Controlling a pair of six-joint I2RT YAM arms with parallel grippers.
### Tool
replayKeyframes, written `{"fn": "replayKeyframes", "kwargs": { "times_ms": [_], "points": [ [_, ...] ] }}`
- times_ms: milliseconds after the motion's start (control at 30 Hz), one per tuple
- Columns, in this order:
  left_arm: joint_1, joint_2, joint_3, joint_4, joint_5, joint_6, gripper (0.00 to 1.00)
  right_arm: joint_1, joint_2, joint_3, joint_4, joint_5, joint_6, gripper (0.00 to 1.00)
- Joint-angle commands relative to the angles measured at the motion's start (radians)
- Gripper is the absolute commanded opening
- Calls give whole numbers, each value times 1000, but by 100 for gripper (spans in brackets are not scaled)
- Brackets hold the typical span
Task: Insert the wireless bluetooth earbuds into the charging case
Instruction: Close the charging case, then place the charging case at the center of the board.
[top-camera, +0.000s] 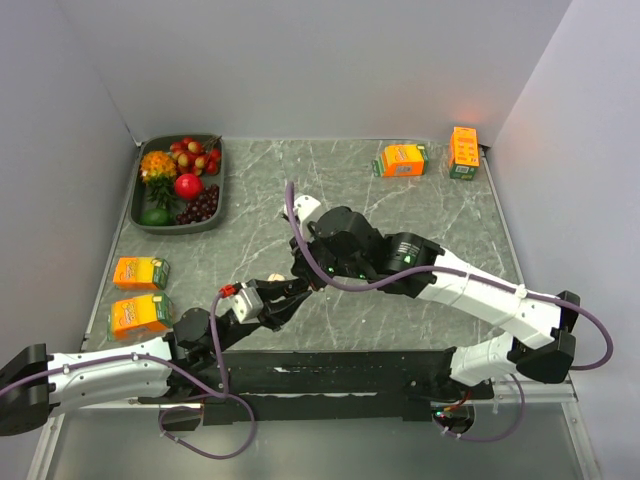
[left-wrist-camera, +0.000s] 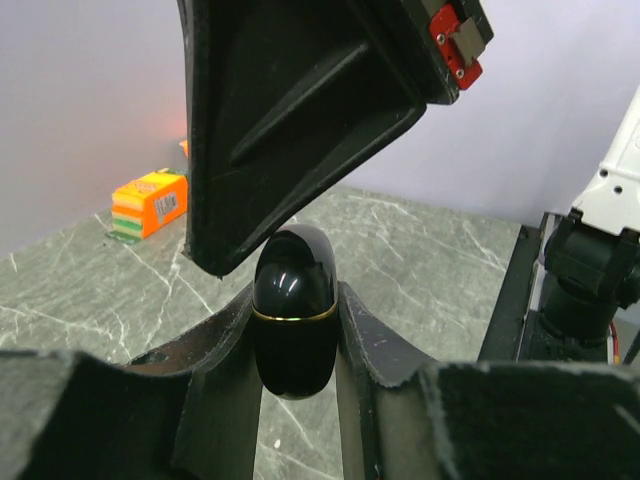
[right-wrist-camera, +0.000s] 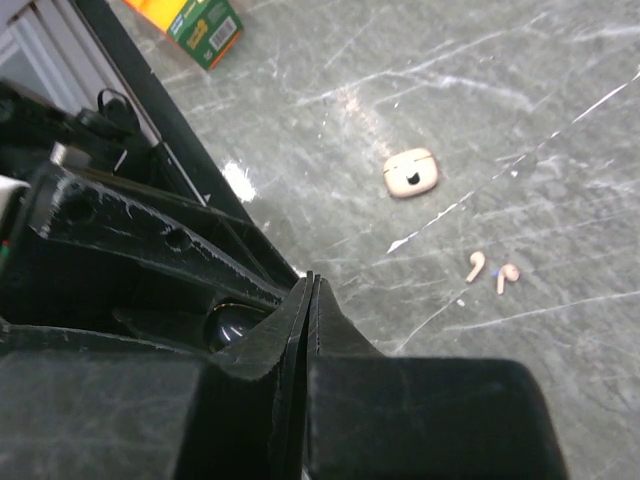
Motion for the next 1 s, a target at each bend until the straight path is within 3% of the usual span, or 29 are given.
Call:
{"fn": "replayKeyframes", "kwargs": {
  "times_ms": [0, 100, 200, 300, 367, 500, 533, 600, 633, 767, 867, 967],
  "points": [
    [-1, 10, 34, 35, -12, -8, 1, 27, -67, -30, -5, -8, 21, 0],
    [-3, 22, 40, 37, -15, -11, 1, 35, -87, -51, -3, 27, 34, 0],
    [-1, 34, 49, 29, -46, -26, 1, 21, -125, -73, 0, 131, 76, 9],
    [13, 53, 84, -24, -188, -167, 1, -78, -203, -106, 21, 196, 158, 15],
    [97, 86, 159, -185, -169, -310, 1, -147, -266, -138, 53, 181, 201, 16],
    [377, 195, 297, -371, 157, -619, 1, -255, -285, -157, 56, 118, 211, 16],
    [478, 268, 328, -403, 213, -653, 1, -264, -280, -162, 58, 100, 208, 16],
    [563, 360, 432, -477, 317, -718, 2, -269, -278, -197, 79, 80, 206, 17],
    [633, 460, 463, -475, 434, -735, 2, -269, -278, -209, 84, 72, 208, 17],
    [753, 719, 613, -385, 684, -847, 2, -270, -281, -281, 127, 48, 206, 19],
    [790, 879, 702, -376, 739, -872, 2, -272, -297, -323, 139, 40, 203, 19],
    [806, 1006, 817, -487, 721, -832, 2, -273, -312, -352, 147, 44, 189, 19]
  ]
}}
